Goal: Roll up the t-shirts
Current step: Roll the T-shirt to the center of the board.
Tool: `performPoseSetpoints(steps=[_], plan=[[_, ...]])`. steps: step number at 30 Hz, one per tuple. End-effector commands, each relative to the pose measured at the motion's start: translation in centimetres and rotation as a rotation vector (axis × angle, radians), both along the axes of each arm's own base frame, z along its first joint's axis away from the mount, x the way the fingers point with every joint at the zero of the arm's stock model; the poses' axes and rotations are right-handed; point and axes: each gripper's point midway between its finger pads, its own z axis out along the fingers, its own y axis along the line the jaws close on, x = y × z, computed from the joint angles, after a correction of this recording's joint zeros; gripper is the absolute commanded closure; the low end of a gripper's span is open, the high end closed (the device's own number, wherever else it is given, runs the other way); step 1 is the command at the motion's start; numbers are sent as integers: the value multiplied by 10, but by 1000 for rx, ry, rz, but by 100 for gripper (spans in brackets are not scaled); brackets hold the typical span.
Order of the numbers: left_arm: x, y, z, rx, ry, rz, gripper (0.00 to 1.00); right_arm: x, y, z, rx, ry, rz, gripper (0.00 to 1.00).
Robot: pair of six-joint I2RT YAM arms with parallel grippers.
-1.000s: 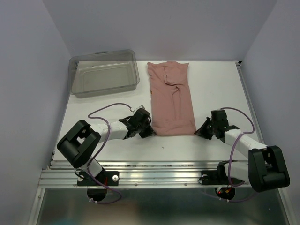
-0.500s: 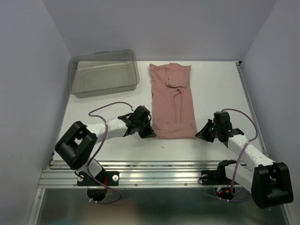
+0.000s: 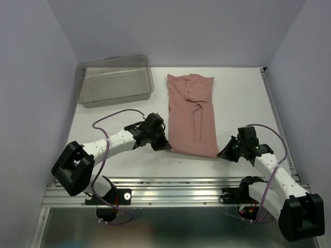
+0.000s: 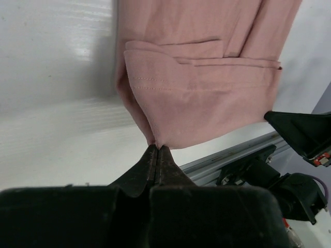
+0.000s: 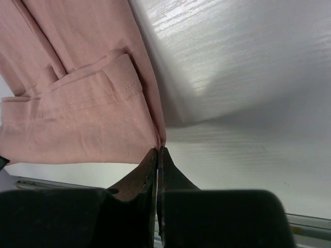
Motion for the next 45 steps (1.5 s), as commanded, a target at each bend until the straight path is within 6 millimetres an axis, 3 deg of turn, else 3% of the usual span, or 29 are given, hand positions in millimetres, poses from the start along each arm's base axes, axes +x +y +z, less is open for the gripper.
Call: performPoseSetpoints(steps=[1, 8, 24, 35, 45], plan=[[12, -8, 26, -12, -44, -7, 100, 13, -5, 20, -27, -29, -18, 99], [22, -12, 22, -4, -17, -18, 100, 33, -10, 30, -73, -44, -25, 99], [47, 6, 18, 17, 3, 40, 100, 75, -14, 48, -123, -98, -42, 99], [70, 3, 2, 51, 13, 47, 100, 104, -15, 38, -147, -112, -65, 99], [83, 15, -20, 99, 25, 87, 100, 120, -17, 26, -169, -114, -76, 99]])
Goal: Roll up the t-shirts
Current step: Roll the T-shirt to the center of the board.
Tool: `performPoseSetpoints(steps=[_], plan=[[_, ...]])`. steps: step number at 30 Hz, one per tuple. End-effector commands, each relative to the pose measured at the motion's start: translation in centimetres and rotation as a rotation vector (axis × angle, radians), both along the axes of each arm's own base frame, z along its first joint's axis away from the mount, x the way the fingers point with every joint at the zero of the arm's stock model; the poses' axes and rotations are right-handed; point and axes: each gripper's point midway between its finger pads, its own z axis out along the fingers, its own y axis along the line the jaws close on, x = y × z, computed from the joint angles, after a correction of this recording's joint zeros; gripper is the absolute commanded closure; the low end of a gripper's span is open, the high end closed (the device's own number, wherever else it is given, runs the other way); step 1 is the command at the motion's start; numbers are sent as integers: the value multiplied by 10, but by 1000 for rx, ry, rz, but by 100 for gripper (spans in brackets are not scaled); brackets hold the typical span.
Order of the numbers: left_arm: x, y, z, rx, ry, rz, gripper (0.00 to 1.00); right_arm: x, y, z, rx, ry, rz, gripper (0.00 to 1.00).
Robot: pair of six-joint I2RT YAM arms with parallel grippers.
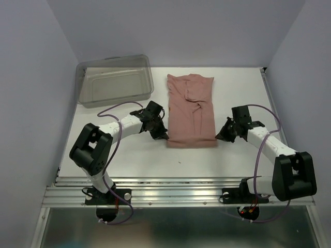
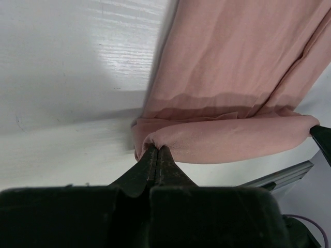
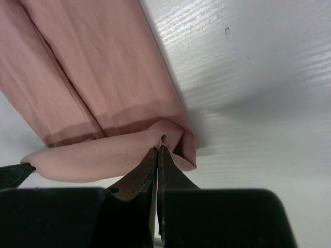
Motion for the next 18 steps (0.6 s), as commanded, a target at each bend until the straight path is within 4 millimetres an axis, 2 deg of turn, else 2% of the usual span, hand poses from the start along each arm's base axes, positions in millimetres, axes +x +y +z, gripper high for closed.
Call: performPoseSetpoints(steps=[1, 5, 7, 8, 9, 11, 12, 13, 14, 15, 16, 18], plan=[[17, 4, 2, 23, -47, 15, 100, 29, -6, 10, -35, -86, -22, 99], [22, -1, -3, 7, -77, -24, 100, 36, -9, 3, -50, -96, -41, 98], [28, -3, -5, 7, -98, -31, 96, 46, -14, 5, -71, -124, -76, 96], [29, -4, -5, 5, -104, -30, 94, 50, -14, 7, -67, -136, -79, 93], [32, -5, -3, 0, -115, -29, 90, 59, -12, 14, -61, -173, -77, 84], [36, -4, -1, 13, -130, -24, 84, 67, -13, 20, -72, -200, -72, 77], [41, -5, 3, 17, -144, -20, 79, 70, -13, 21, -79, -201, -65, 68], [41, -2, 4, 30, -144, -19, 62, 76, -13, 28, -80, -219, -61, 65], [43, -1, 6, 40, -153, -23, 56, 78, -13, 30, -82, -224, -56, 61], [47, 0, 12, 51, -174, -15, 48, 79, -13, 32, -87, -233, -48, 53], [47, 2, 14, 62, -177, -14, 34, 80, -13, 34, -89, -239, -45, 50], [51, 7, 28, 74, -218, 3, 31, 79, -11, 37, -83, -245, -34, 45]])
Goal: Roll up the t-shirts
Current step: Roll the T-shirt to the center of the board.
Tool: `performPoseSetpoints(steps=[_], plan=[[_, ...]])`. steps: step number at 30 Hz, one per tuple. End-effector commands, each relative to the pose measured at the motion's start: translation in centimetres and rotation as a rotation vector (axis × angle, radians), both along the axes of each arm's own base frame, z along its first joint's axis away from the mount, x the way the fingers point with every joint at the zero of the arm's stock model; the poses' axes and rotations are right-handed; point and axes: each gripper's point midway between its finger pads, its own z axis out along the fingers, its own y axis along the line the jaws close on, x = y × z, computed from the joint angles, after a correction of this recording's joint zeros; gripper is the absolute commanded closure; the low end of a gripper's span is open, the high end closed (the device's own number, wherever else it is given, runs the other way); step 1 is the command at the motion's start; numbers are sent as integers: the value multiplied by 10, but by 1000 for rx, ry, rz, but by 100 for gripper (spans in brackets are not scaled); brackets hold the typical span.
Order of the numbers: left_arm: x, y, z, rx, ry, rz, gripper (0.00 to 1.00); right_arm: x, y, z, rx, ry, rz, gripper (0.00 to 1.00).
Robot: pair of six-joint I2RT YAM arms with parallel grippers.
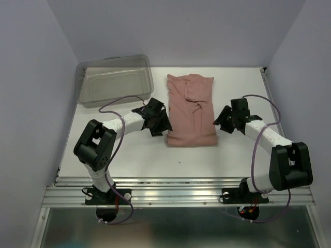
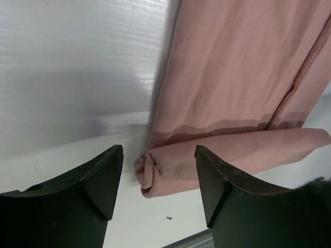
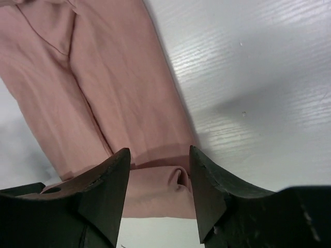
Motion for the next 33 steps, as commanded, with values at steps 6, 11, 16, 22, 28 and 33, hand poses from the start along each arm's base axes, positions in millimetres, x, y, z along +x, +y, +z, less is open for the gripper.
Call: performPoseSetpoints(steps=[6, 11, 16, 22, 28, 33], plan=[[20, 21, 73, 82, -235, 71, 31, -4, 3, 36, 27, -123, 43, 53], [-2, 2, 81, 119, -273, 3, 100, -29, 14, 43, 66, -134, 55, 88], [-28, -42, 69, 36, -257, -135, 100, -46, 23, 26, 85, -91, 92, 95], [-28, -66, 62, -29, -231, -182, 100, -34, 42, 19, 136, -66, 140, 96], [-8, -71, 37, 34, -218, -140, 100, -17, 36, -1, 76, -25, 110, 97], [6, -60, 11, 139, -226, -89, 100, -3, 15, -25, -15, -23, -1, 99]])
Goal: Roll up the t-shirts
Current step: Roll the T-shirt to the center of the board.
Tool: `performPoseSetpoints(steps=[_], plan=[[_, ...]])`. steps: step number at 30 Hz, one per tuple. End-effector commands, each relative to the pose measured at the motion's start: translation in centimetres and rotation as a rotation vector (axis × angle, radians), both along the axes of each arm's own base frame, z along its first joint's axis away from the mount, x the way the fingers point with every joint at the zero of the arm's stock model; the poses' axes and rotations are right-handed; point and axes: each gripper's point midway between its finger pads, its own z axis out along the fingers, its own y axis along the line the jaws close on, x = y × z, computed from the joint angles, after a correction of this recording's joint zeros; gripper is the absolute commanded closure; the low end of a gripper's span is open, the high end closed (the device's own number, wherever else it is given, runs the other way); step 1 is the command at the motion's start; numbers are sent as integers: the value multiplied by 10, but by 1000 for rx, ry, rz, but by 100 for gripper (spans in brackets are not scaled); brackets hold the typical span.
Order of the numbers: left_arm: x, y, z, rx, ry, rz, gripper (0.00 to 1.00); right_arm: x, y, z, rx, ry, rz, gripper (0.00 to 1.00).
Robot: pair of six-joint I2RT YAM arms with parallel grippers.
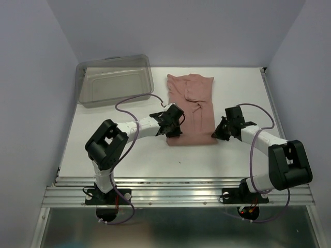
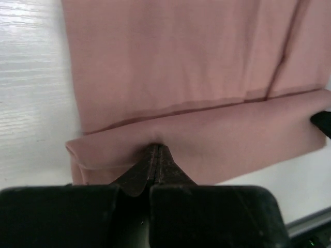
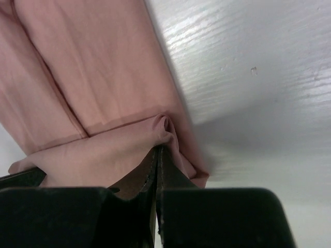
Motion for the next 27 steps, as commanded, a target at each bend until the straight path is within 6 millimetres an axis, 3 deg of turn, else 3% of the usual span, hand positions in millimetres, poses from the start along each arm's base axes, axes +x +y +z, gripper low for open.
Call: performPoseSetpoints(steps=[1, 3, 5, 15, 19, 23, 27], plan=[[23, 4, 5, 47, -76, 58, 100, 33, -9, 5, -60, -94, -73, 99], [28, 5, 5, 63, -89, 61, 100, 32, -7, -6, -58, -59, -63, 99], [30, 7, 9, 79, -98, 60, 100, 32, -6, -4, -53, -64, -63, 99], [28, 1, 65, -17, -179, 12, 100, 15, 25, 63, 30, -200, 44, 99], [18, 13, 57, -12, -152, 37, 100, 10, 50, 64, 72, -207, 100, 99], [8, 23, 41, 4, -118, 48, 100, 9, 80, 50, 97, -177, 181, 99], [1, 34, 11, 43, -78, 67, 100, 13, 80, 15, 47, -109, 174, 99]])
